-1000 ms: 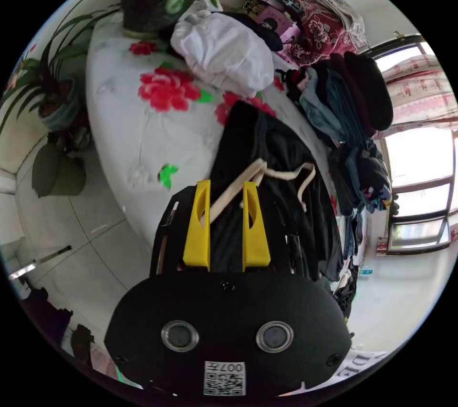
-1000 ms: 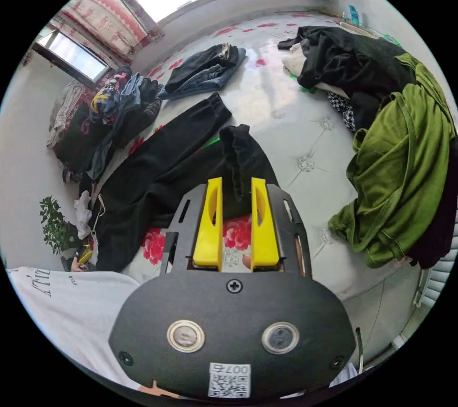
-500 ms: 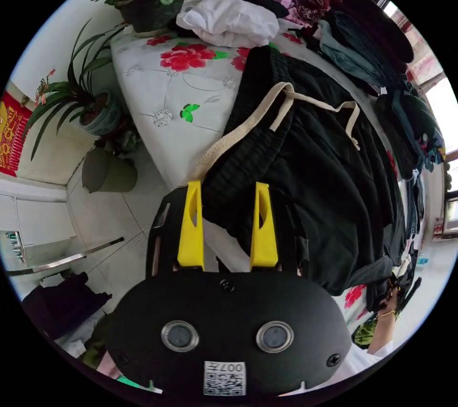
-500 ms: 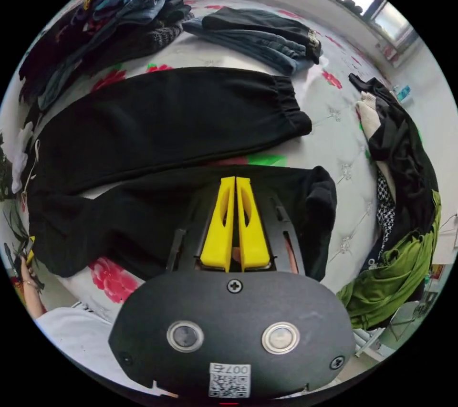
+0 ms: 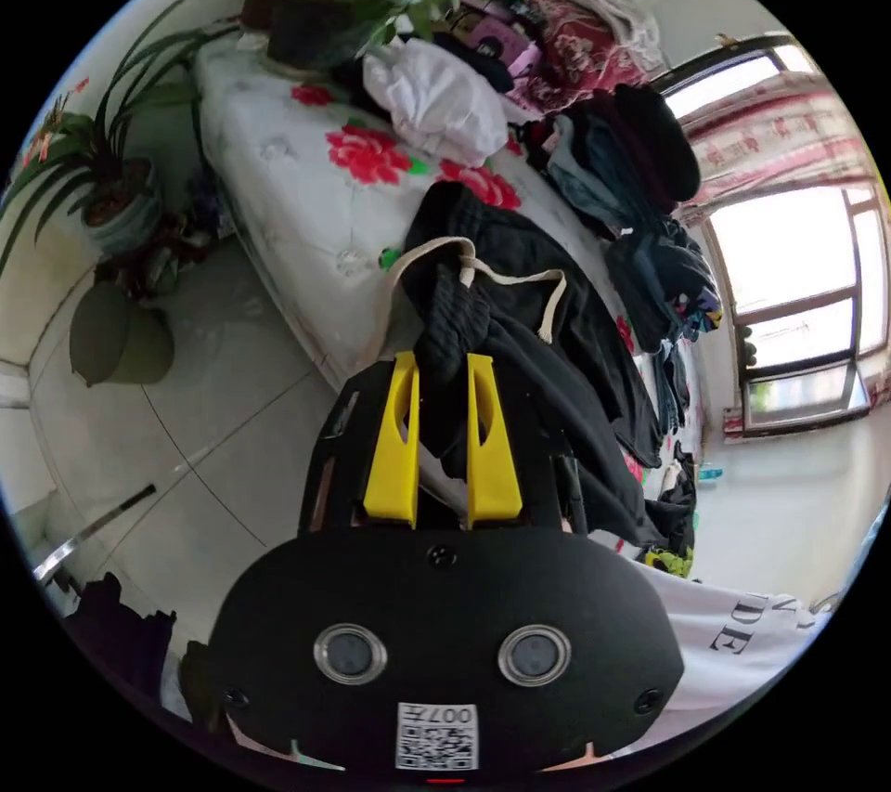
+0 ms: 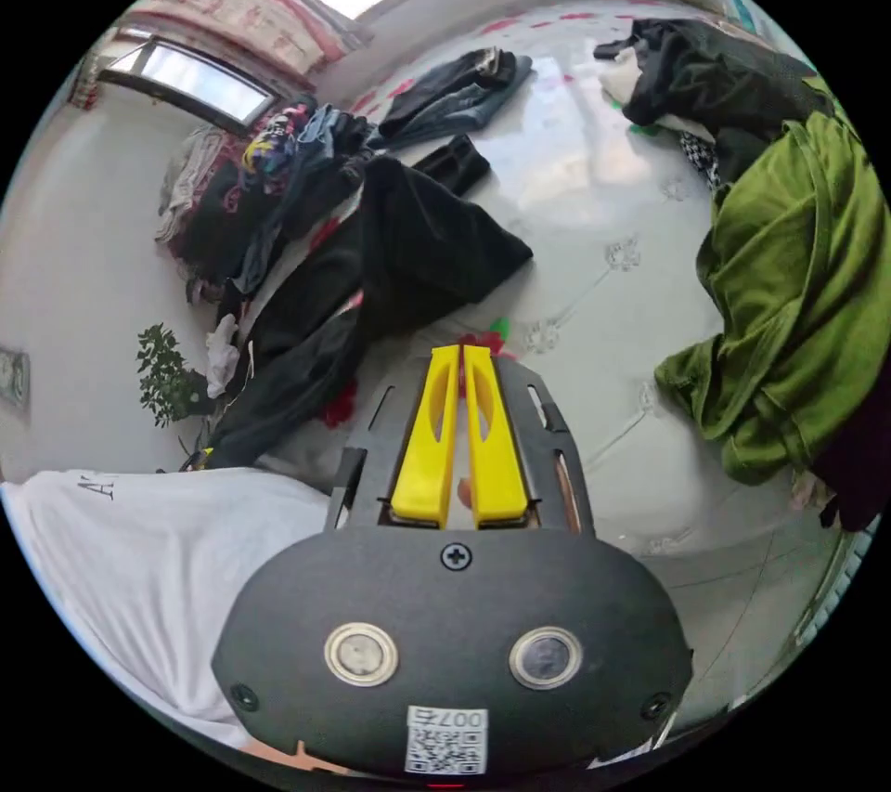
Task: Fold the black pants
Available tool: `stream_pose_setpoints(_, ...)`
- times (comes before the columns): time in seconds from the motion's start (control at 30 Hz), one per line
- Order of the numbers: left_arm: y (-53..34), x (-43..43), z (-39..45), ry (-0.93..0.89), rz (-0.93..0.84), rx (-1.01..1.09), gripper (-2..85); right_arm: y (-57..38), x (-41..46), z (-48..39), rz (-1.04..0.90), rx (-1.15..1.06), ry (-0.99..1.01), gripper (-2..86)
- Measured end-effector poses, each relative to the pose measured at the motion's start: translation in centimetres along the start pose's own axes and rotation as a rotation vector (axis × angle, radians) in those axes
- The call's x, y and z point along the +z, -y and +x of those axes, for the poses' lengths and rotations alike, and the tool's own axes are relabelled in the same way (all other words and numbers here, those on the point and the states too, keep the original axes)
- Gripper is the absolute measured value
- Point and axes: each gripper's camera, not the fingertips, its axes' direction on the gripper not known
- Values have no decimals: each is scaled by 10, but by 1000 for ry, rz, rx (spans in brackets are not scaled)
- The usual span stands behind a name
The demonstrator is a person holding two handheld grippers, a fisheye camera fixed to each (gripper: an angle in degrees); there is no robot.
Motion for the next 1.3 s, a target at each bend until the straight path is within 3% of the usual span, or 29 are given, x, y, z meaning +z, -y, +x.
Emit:
stream_pose_setpoints(0.1, 2, -1, -20, 1, -72, -11, 79, -17, -3, 9, 42, 65, -16, 20)
stream_pose_setpoints(0.37, 12, -26, -42, -24, -109, 45, 80, 63, 37, -91, 95, -223, -27, 34)
stream_pose_setpoints(0.6, 15, -41, -67, -65, -132, 18, 80, 137, 93, -170, 142, -297, -72, 33)
stream_pose_setpoints(0.83, 27, -57, -90, -97, -173, 30, 80, 182, 216, -175, -196, -297, -381, 6)
stream_pose_setpoints(0.9, 29, -61, -98, -95, -180, 29, 81, 177, 214, -170, -117, -355, -443, 2)
stream_pose_setpoints(0.93, 31, -63, -103, -92, -187, 31, 81, 178, 213, -160, -101, -322, -540, 1)
stream_pose_setpoints(1.1, 43, -72, -126, -94, -199, 4, 81, 196, 185, -127, -45, -114, -639, 9)
stream_pose_setpoints(1.2, 49, -77, -132, -128, -224, 28, 80, 181, 141, -132, 32, -82, -567, 39)
stream_pose_setpoints(1.3, 52, -84, -138, -173, -231, 29, 80, 136, 95, -143, 51, -91, -298, 81)
